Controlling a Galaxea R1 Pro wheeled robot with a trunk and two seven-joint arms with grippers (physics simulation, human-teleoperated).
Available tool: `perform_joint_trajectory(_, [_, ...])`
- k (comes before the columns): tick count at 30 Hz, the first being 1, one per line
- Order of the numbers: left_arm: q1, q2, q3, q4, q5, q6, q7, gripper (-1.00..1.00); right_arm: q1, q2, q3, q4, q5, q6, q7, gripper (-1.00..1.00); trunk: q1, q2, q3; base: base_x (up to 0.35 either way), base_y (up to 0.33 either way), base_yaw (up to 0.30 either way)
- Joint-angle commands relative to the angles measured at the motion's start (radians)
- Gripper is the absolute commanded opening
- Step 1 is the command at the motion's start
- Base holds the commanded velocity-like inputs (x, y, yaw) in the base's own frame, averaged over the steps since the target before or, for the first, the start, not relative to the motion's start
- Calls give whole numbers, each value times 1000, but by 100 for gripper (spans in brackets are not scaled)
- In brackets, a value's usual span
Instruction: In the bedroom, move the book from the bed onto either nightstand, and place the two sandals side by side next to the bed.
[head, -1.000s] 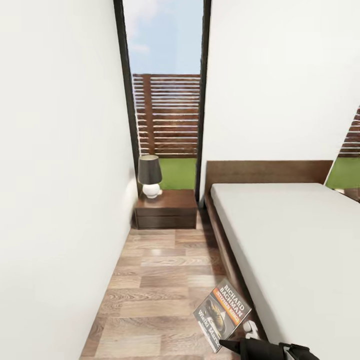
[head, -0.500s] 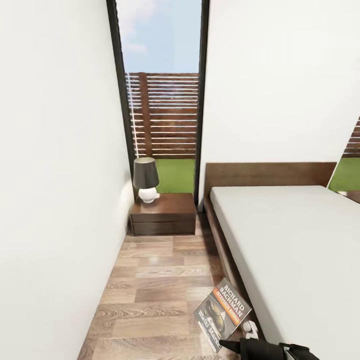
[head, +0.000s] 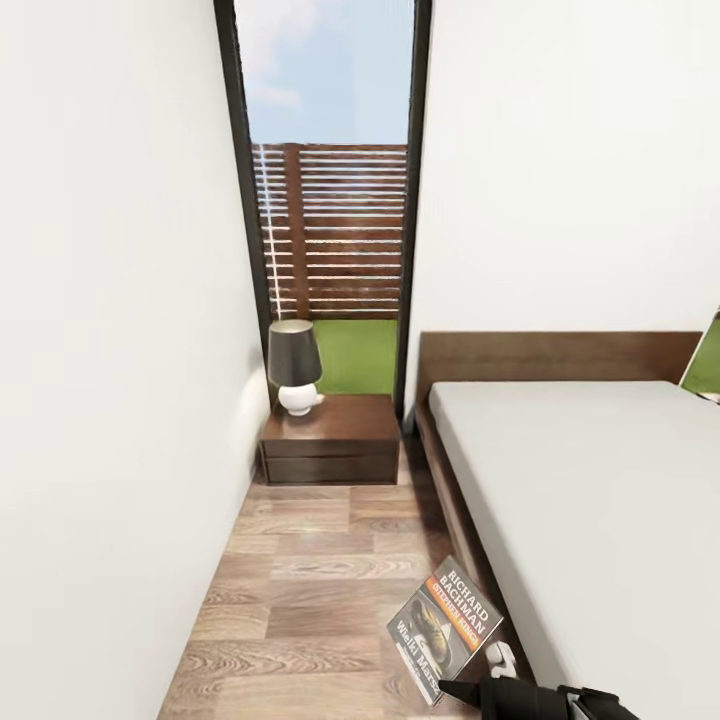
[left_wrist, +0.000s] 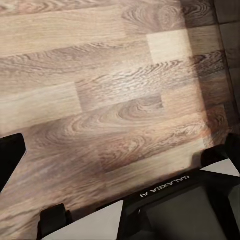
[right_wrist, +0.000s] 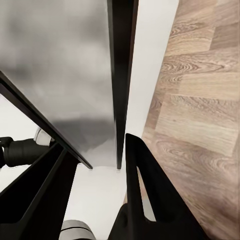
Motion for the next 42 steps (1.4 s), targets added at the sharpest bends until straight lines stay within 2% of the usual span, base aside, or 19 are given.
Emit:
perform_joint_trajectory(1, [-1,0,-9,1,9,-4,-3,100,-1,-1,5,-1,-12,10,2,-100,1,-1,-1,304,0,10])
perform_joint_trajectory(42, [-1,0,-9,1,9,-4,-3,100,-1,-1,5,-1,-12,10,1,-100,1,-1,-1,289,0,0])
